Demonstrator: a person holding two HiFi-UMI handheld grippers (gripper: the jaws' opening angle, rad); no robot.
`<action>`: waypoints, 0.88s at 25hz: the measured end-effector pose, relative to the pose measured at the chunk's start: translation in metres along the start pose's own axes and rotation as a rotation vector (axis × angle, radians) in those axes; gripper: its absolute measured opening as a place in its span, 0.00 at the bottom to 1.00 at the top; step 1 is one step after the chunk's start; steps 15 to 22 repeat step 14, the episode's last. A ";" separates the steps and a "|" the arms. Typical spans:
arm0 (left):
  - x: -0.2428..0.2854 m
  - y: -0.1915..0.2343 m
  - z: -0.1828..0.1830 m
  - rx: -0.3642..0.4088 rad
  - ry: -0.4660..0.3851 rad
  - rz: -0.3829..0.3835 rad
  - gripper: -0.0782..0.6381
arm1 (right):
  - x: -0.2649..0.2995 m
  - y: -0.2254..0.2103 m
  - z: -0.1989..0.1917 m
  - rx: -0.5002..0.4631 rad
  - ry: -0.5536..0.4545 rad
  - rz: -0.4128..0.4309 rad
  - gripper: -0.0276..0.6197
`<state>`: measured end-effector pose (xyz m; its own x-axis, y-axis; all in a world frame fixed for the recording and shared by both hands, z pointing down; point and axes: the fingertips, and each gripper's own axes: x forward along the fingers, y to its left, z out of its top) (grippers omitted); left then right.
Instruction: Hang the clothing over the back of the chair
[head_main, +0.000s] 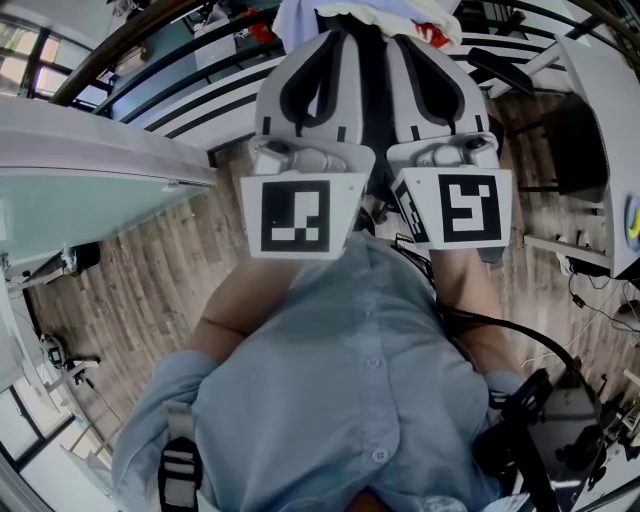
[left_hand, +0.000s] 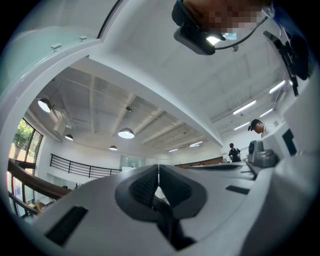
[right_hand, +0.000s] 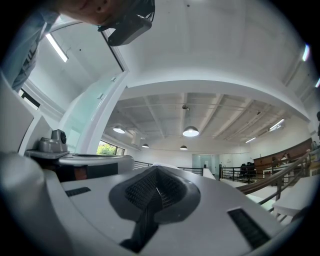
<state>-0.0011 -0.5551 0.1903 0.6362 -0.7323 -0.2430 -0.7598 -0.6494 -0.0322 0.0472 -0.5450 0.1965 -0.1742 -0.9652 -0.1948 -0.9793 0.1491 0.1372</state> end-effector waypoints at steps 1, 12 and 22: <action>0.000 0.000 -0.001 0.000 0.002 -0.001 0.13 | 0.000 0.000 0.000 0.001 0.001 -0.001 0.06; 0.001 -0.003 -0.003 -0.002 0.007 -0.005 0.13 | -0.002 -0.003 -0.002 0.002 0.002 -0.008 0.06; 0.001 -0.004 -0.002 -0.001 0.004 -0.005 0.13 | -0.003 -0.004 -0.001 0.002 0.002 -0.009 0.06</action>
